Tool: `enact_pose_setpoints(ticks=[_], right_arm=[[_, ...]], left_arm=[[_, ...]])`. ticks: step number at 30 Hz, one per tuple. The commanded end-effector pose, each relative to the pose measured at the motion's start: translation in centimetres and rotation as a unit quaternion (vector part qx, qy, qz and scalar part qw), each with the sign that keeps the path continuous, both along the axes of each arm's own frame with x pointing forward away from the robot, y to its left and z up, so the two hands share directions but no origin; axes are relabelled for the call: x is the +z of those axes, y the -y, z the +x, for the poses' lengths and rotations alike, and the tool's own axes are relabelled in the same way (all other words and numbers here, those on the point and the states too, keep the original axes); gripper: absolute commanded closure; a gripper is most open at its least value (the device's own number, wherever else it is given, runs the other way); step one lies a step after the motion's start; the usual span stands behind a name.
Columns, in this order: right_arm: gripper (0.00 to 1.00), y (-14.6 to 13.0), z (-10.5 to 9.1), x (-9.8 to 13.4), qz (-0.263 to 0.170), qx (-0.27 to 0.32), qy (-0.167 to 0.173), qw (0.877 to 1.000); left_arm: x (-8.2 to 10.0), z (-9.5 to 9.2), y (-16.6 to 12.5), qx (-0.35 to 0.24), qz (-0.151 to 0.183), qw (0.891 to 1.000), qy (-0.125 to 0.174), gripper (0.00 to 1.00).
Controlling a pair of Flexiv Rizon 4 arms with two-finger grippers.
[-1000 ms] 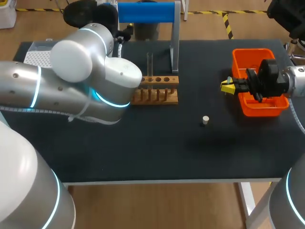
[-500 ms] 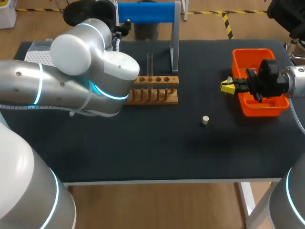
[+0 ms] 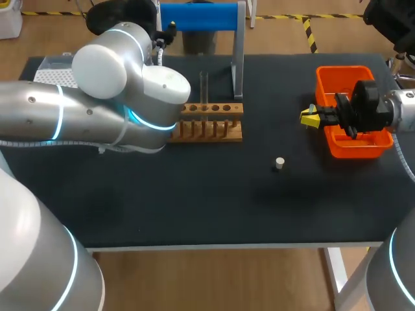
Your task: Invert the test tube, pick up the pipette, mount the tip to pipette, aspirate from beaker and dispense into the tube, eject the tip, return the pipette, and cap with the stopper.
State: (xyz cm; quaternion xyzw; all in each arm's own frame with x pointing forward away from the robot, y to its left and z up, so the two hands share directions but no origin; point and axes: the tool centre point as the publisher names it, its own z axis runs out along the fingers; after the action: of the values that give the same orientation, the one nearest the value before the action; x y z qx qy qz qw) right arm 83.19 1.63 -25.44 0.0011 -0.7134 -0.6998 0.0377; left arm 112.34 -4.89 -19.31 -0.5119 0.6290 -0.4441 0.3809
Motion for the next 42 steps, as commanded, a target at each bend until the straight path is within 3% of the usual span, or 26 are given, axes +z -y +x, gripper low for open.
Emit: enact_pose_setpoints(ticks=[1, 3, 4, 7, 30, 31, 34, 42], right_arm=[[1.0, 0.0, -0.1, 0.0, -0.001, 0.0, 0.0, 1.0], [1.0, 0.0, -0.1, 0.0, -0.001, 0.0, 0.0, 1.0], [1.0, 0.0, -0.1, 0.0, -0.001, 0.0, 0.0, 1.0], [1.0, 0.0, -0.1, 0.0, -0.001, 0.0, 0.0, 1.0], [1.0, 0.0, -0.1, 0.0, -0.001, 0.0, 0.0, 1.0], [1.0, 0.0, -0.1, 0.0, -0.001, 0.0, 0.0, 1.0], [1.0, 0.0, -0.1, 0.0, -0.001, 0.0, 0.0, 1.0], [1.0, 0.0, -0.1, 0.0, -0.001, 0.0, 0.0, 1.0]], left_arm=[[-0.4, 0.8, 0.0, 0.0, -0.001, 1.0, 0.002, 0.14], [-0.4, 0.9, 0.0, 0.0, -0.002, 1.0, 0.003, 0.18], [-0.4, 1.0, 0.1, 0.0, -0.003, 1.0, 0.003, 0.31], [-0.5, 1.3, 0.1, 0.001, -0.004, 1.0, 0.003, 0.35], [-1.0, 3.2, 0.2, 0.009, -0.013, 1.0, 0.008, 0.37], [-1.0, 3.3, 0.2, 0.009, -0.013, 1.0, 0.009, 0.38], [-1.0, 3.4, 0.2, 0.009, -0.014, 1.0, 0.01, 0.55], [-1.2, 3.8, 0.1, 0.012, -0.016, 1.0, 0.009, 0.53]])
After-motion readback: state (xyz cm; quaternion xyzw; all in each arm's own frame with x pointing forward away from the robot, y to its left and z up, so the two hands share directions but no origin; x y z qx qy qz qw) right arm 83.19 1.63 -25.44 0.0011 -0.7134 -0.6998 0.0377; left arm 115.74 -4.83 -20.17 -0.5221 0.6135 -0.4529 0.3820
